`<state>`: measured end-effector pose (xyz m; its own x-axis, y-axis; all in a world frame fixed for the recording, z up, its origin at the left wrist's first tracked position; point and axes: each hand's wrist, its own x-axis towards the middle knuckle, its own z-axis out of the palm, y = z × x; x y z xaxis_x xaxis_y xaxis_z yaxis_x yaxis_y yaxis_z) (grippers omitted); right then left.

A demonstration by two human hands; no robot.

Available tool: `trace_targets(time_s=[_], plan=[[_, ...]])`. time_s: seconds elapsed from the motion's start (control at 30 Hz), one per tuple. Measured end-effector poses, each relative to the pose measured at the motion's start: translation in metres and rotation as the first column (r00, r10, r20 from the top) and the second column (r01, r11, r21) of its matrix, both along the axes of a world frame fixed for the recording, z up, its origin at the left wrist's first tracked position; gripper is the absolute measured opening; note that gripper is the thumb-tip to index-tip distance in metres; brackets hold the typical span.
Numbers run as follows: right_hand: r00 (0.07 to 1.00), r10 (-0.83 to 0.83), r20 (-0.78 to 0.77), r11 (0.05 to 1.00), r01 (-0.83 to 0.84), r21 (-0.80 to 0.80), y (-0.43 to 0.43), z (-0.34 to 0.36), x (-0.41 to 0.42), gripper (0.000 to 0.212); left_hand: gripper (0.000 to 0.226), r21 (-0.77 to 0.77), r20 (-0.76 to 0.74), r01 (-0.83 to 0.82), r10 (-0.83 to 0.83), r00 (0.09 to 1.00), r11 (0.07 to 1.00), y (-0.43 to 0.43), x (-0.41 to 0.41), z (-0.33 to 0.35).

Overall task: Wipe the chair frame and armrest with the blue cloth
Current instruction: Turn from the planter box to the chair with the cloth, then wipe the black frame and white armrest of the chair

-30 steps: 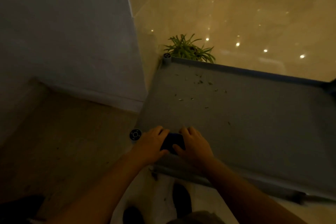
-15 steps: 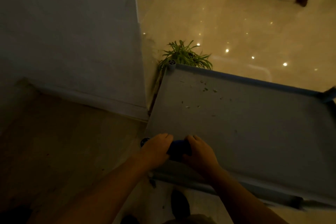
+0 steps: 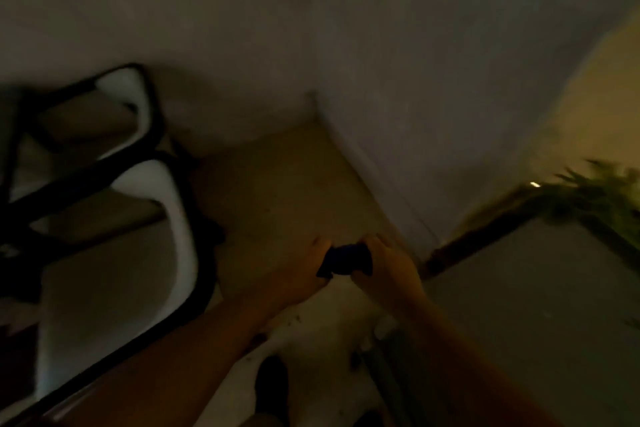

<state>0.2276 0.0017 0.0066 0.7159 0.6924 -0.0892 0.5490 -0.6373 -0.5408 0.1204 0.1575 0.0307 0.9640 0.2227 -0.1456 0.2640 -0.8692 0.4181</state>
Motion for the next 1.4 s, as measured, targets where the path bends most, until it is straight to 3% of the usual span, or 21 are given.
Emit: trace_targets(time_s=[0.07, 0.17, 0.3, 0.43, 0.6, 0.73, 0.9, 1.1, 1.27, 1.4], plan=[[0.993, 0.107, -0.057, 0.994, -0.107, 0.006, 0.041, -0.004, -0.014, 0.034, 0.052, 0.001, -0.012, -0.093, 0.093, 0.996, 0.996, 0.028, -0.029, -0.001], [0.967, 0.207, -0.152, 0.978, -0.208, 0.01, 0.099, -0.014, -0.041, 0.039, 0.031, -0.085, -0.016, -0.167, 0.166, 0.986, 0.982, 0.067, -0.067, -0.011], [0.934, 0.331, -0.133, 0.94, -0.339, -0.039, 0.161, -0.031, -0.071, 0.027, 0.036, -0.124, -0.076, -0.239, 0.231, 0.97, 0.963, 0.119, -0.108, -0.034], [0.922, 0.359, -0.147, 0.918, -0.377, -0.123, 0.21, -0.05, -0.095, 0.034, 0.027, -0.23, -0.123, -0.312, 0.291, 0.949, 0.922, 0.166, -0.134, -0.061], [0.931, 0.32, -0.176, 0.926, -0.347, -0.15, 0.26, -0.07, -0.113, 0.021, 0.028, -0.356, -0.158, -0.395, 0.362, 0.919, 0.847, 0.208, -0.15, -0.09], [0.937, 0.268, -0.222, 0.938, -0.306, -0.159, 0.286, -0.081, -0.115, 0.023, 0.028, -0.306, -0.167, -0.425, 0.392, 0.905, 0.852, 0.232, -0.149, -0.109], [0.885, 0.284, -0.37, 0.924, -0.355, -0.142, 0.296, -0.101, -0.111, 0.052, 0.04, -0.277, -0.232, -0.514, 0.462, 0.856, 0.812, 0.245, -0.142, -0.128], [0.889, 0.293, -0.351, 0.866, -0.402, -0.296, 0.3, -0.125, -0.114, 0.045, 0.039, -0.219, -0.321, -0.52, 0.442, 0.837, 0.826, 0.238, -0.139, -0.145], [0.886, 0.347, -0.307, 0.85, -0.436, -0.297, 0.314, -0.137, -0.102, 0.043, 0.026, -0.193, -0.34, -0.652, 0.573, 0.745, 0.733, 0.237, -0.124, -0.15], [0.87, 0.359, -0.339, 0.882, -0.435, -0.181, 0.335, -0.139, -0.083, 0.03, 0.015, -0.185, -0.283, -0.789, 0.737, 0.614, 0.586, 0.232, -0.105, -0.151]])
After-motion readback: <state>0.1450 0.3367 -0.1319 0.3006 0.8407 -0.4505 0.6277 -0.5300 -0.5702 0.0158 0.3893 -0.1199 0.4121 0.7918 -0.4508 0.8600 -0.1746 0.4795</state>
